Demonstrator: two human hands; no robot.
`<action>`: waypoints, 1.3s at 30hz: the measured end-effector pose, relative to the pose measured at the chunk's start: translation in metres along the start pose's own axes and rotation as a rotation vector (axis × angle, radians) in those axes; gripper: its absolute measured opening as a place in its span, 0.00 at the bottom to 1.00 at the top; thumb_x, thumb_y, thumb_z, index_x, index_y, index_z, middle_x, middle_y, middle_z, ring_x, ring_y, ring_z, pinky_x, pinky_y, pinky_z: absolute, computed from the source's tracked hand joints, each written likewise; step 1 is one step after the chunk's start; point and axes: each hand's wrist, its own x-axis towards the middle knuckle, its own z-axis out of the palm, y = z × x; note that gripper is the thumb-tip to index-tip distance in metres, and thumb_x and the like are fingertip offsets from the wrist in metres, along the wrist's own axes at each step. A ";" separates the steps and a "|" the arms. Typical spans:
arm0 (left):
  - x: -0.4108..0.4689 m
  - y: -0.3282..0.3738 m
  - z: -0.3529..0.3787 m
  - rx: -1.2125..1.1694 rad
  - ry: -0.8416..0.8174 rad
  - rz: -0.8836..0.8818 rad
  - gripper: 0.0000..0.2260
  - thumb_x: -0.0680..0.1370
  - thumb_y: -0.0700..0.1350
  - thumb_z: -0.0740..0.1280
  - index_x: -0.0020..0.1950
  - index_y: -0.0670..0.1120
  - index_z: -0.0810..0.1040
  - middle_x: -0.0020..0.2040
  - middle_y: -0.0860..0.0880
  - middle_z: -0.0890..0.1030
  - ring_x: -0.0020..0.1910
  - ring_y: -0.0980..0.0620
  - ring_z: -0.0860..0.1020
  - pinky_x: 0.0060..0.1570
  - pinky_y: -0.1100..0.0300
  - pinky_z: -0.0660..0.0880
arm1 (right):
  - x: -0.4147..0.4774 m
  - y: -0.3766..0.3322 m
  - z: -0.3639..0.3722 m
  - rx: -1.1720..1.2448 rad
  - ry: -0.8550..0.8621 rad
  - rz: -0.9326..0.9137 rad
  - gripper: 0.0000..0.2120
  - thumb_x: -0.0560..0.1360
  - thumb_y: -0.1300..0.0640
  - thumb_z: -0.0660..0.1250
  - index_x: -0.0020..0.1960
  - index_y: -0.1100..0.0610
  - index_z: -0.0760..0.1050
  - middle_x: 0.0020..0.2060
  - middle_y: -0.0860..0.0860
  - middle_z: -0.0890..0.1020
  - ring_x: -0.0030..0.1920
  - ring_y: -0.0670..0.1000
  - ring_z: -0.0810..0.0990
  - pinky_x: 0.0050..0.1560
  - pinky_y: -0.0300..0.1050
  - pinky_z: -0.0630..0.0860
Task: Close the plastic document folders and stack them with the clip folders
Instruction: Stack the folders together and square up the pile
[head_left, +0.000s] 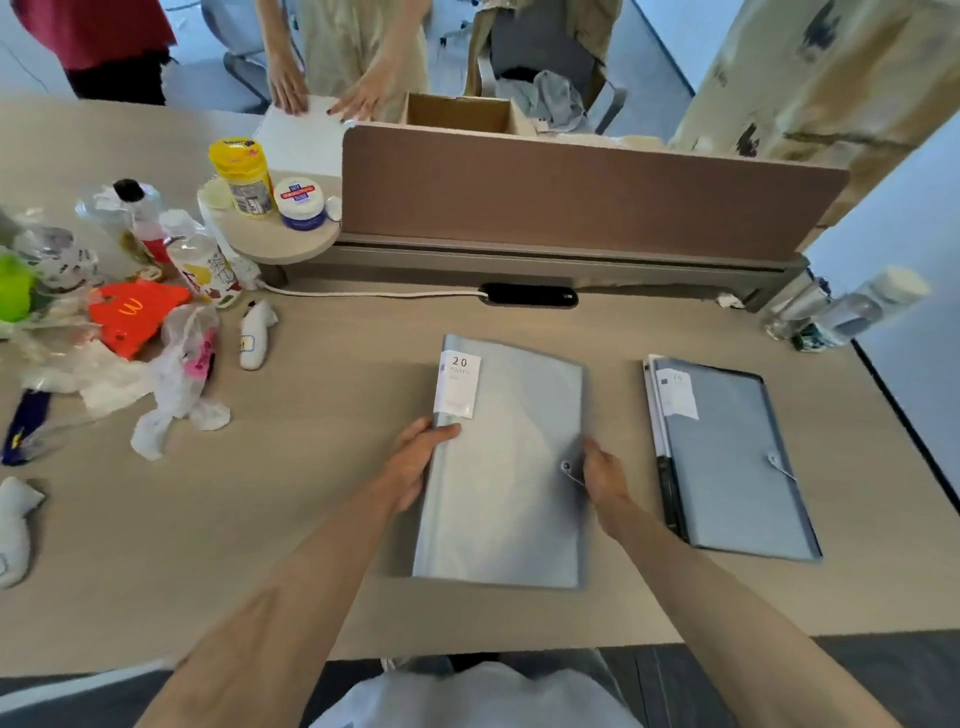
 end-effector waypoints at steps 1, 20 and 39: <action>0.003 0.003 0.013 0.008 -0.032 0.010 0.17 0.73 0.41 0.71 0.60 0.41 0.77 0.59 0.39 0.81 0.55 0.43 0.80 0.63 0.45 0.74 | 0.002 -0.003 -0.010 0.017 0.038 -0.013 0.20 0.78 0.42 0.56 0.43 0.56 0.76 0.41 0.55 0.79 0.41 0.53 0.74 0.48 0.47 0.69; 0.053 -0.057 0.330 0.701 0.021 0.164 0.17 0.79 0.40 0.61 0.68 0.41 0.68 0.64 0.44 0.75 0.62 0.45 0.74 0.48 0.65 0.66 | 0.097 0.015 -0.277 0.039 0.266 -0.138 0.12 0.80 0.55 0.56 0.45 0.58 0.74 0.38 0.55 0.77 0.41 0.55 0.75 0.41 0.46 0.67; 0.081 -0.103 0.391 0.799 0.275 -0.079 0.33 0.72 0.49 0.70 0.73 0.45 0.61 0.69 0.46 0.67 0.67 0.43 0.69 0.67 0.51 0.67 | 0.188 0.042 -0.328 -0.350 0.095 -0.187 0.13 0.76 0.55 0.64 0.52 0.65 0.76 0.51 0.67 0.78 0.52 0.65 0.76 0.56 0.53 0.72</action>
